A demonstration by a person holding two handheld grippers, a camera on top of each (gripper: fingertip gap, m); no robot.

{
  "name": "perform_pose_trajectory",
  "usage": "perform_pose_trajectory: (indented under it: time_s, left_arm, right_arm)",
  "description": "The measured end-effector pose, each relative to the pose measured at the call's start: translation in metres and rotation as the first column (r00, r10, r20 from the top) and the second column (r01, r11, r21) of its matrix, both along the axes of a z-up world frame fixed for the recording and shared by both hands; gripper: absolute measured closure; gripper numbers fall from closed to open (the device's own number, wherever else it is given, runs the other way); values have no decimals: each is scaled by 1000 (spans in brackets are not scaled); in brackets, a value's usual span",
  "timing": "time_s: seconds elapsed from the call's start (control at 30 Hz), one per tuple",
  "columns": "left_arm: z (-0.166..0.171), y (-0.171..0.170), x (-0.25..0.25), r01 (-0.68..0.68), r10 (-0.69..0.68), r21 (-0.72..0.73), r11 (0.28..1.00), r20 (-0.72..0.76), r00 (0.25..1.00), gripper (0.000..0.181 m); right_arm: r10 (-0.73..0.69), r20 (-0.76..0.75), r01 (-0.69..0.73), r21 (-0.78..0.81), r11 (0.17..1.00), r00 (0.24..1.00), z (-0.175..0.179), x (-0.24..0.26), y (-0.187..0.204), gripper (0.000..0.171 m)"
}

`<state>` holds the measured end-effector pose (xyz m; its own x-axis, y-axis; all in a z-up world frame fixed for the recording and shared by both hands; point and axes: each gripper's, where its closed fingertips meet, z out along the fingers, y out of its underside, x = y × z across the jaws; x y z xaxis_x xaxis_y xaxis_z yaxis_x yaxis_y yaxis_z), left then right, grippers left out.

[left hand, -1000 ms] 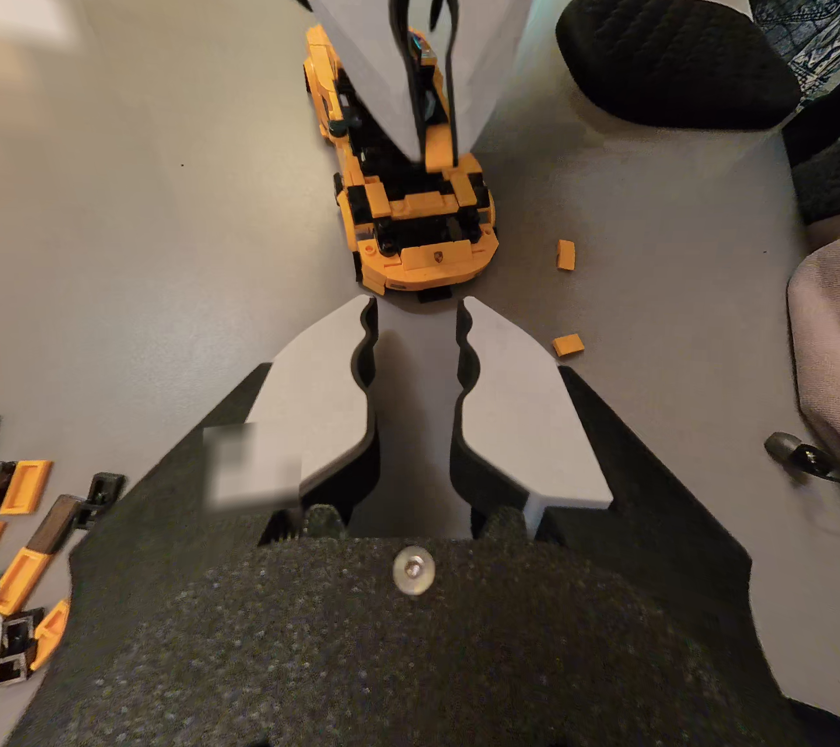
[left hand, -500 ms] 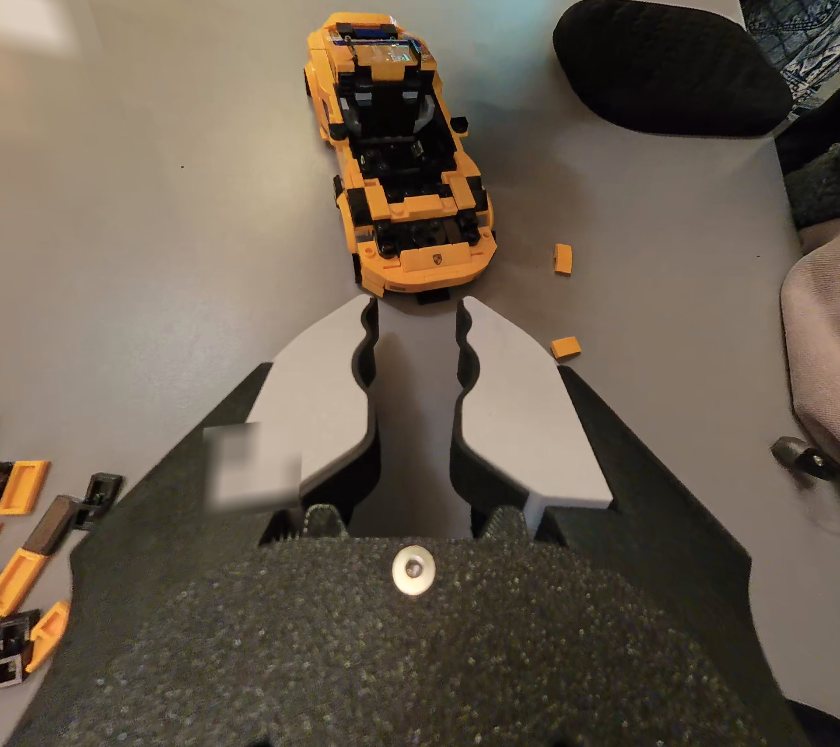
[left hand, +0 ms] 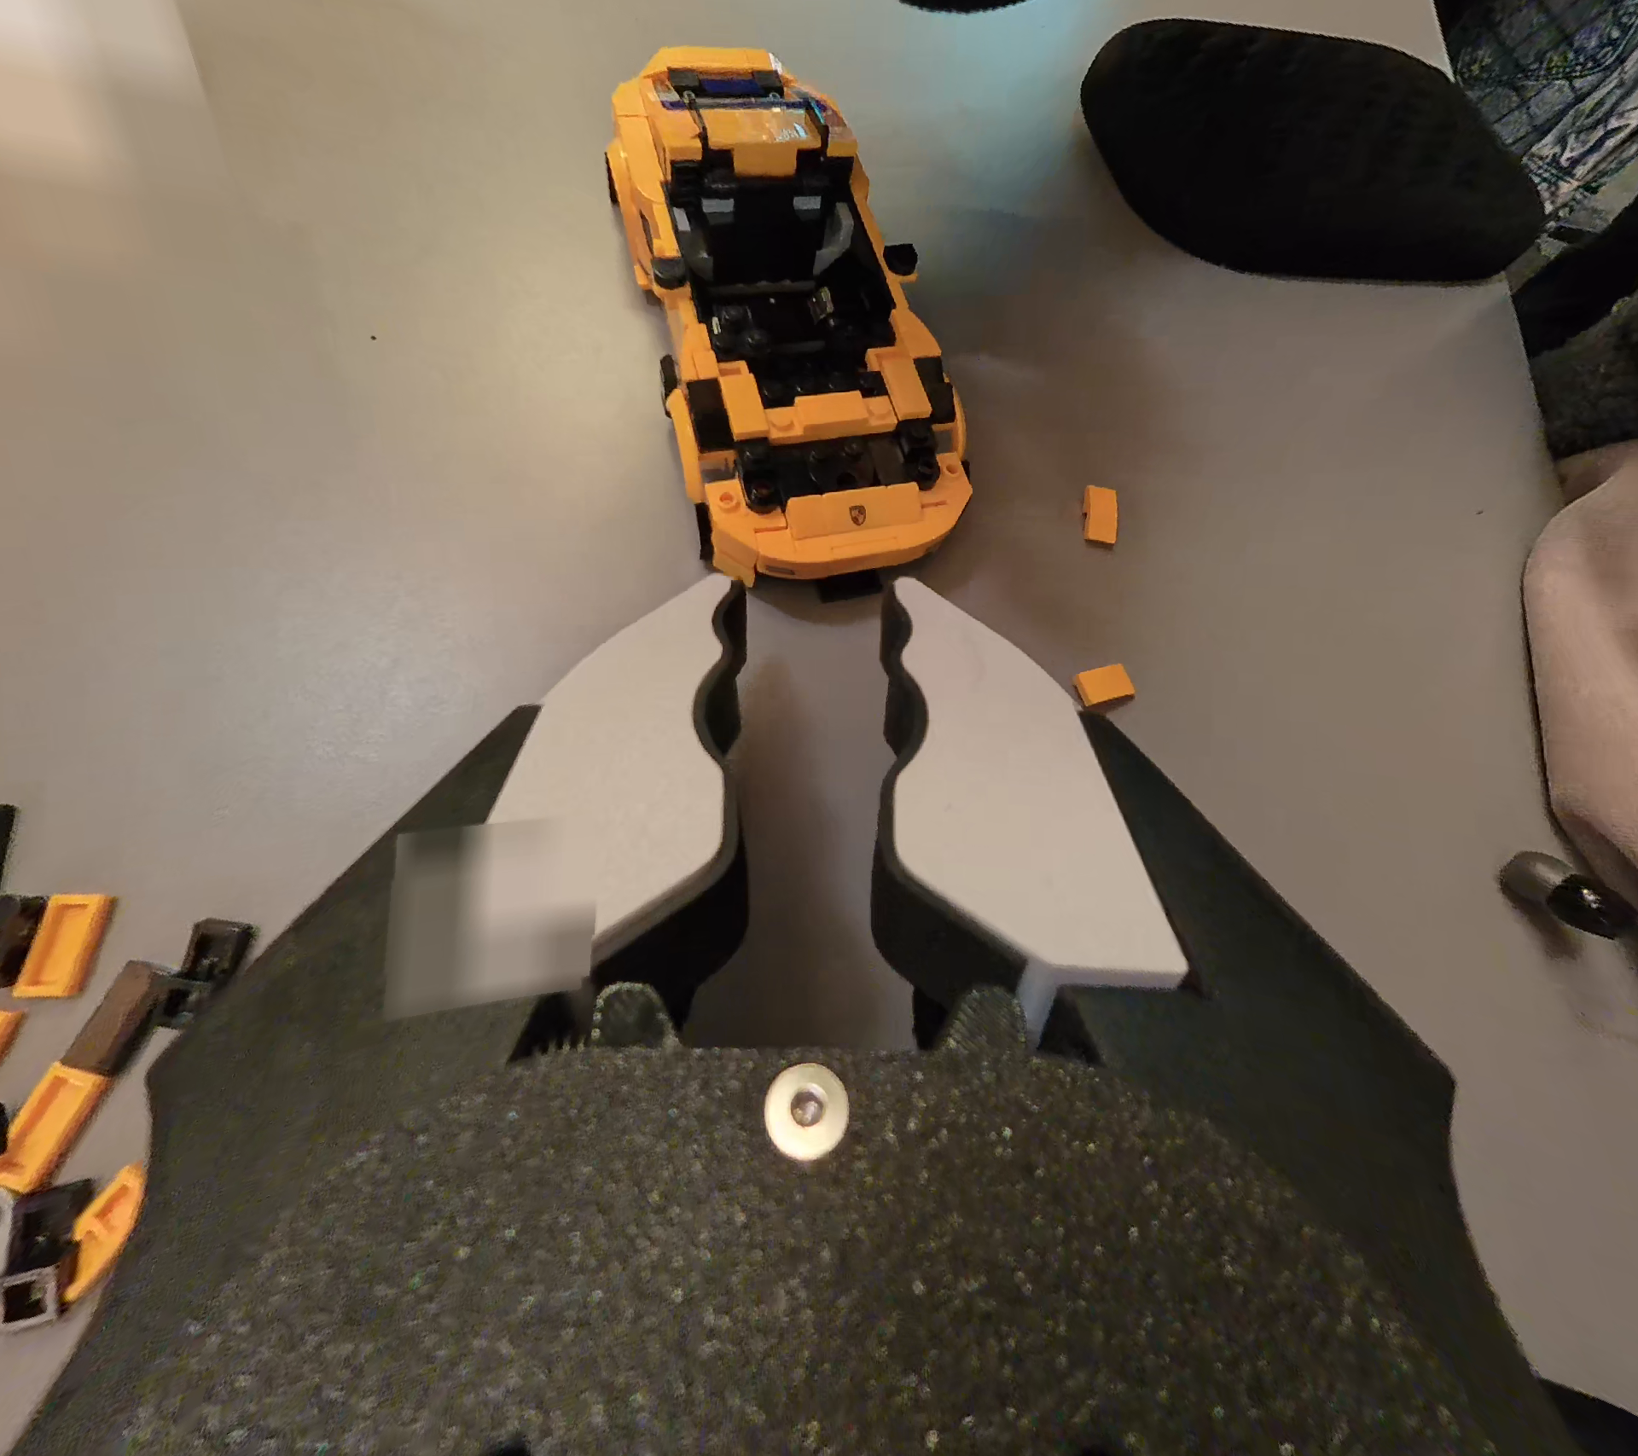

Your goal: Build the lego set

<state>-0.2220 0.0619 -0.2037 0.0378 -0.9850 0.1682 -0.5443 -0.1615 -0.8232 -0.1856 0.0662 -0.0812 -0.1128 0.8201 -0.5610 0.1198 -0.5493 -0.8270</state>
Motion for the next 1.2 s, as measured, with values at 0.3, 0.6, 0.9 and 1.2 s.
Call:
perform_pose_trajectory:
  time_s: [0.3, 0.6, 0.9, 1.2]
  left_arm:
    - [26, 14, -2, -76, 72, 23, 997, 132, 989, 175]
    - [35, 22, -5, -126, 117, 37, 991, 179, 977, 181]
    - [36, 32, -8, -175, 161, 56, 983, 190, 968, 181]
    - [32, 37, -10, -196, 180, 75, 978, 177, 968, 181]
  right_arm:
    - [-279, 80, 256, 216, 942, 957, -6, 19, 10, 163]
    - [-450, 191, 364, 359, 859, 872, -32, 36, 7, 164]
    - [-500, 288, 325, 486, 811, 816, -57, 41, -15, 164]
    - [-521, 381, 246, 575, 780, 764, -84, 43, -30, 164]
